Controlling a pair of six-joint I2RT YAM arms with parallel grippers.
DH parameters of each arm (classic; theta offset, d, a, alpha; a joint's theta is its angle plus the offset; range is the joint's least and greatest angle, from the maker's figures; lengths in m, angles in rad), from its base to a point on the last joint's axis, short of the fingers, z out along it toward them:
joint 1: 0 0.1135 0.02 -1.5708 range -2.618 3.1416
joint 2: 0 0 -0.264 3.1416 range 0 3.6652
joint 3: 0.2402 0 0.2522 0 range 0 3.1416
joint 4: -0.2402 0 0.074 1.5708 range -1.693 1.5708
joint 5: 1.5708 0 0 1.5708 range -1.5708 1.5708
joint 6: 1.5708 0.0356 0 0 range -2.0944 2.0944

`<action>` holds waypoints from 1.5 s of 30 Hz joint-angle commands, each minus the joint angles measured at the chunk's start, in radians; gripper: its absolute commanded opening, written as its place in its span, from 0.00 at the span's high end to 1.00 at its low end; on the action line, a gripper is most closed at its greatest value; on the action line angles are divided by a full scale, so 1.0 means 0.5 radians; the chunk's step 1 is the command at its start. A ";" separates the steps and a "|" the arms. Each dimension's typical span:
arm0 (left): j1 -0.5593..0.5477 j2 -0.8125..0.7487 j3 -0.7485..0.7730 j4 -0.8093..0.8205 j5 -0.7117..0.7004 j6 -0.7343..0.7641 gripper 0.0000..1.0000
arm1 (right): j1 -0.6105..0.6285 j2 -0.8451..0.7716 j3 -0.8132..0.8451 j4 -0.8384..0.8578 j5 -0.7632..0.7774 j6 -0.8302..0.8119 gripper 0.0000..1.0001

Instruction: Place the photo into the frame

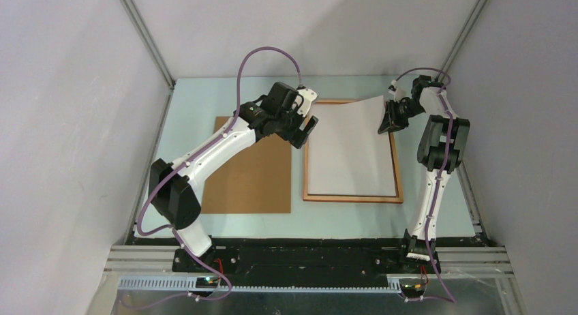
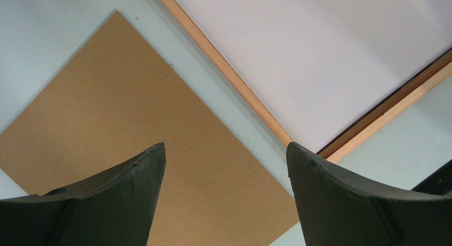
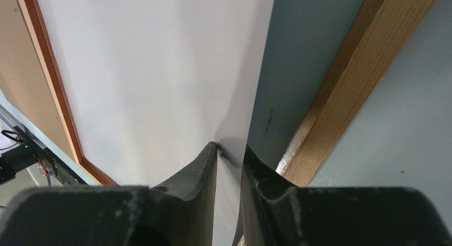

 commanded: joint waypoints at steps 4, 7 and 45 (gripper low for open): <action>0.008 -0.025 -0.020 0.032 -0.020 0.047 0.12 | -0.014 -0.112 -0.001 0.030 0.020 0.001 0.79; 0.009 -0.026 -0.019 0.034 -0.020 0.045 0.12 | -0.020 -0.112 0.000 0.029 0.028 0.000 0.79; 0.010 -0.050 -0.035 0.034 -0.020 0.050 0.12 | -0.021 -0.236 -0.023 0.026 0.137 0.017 0.37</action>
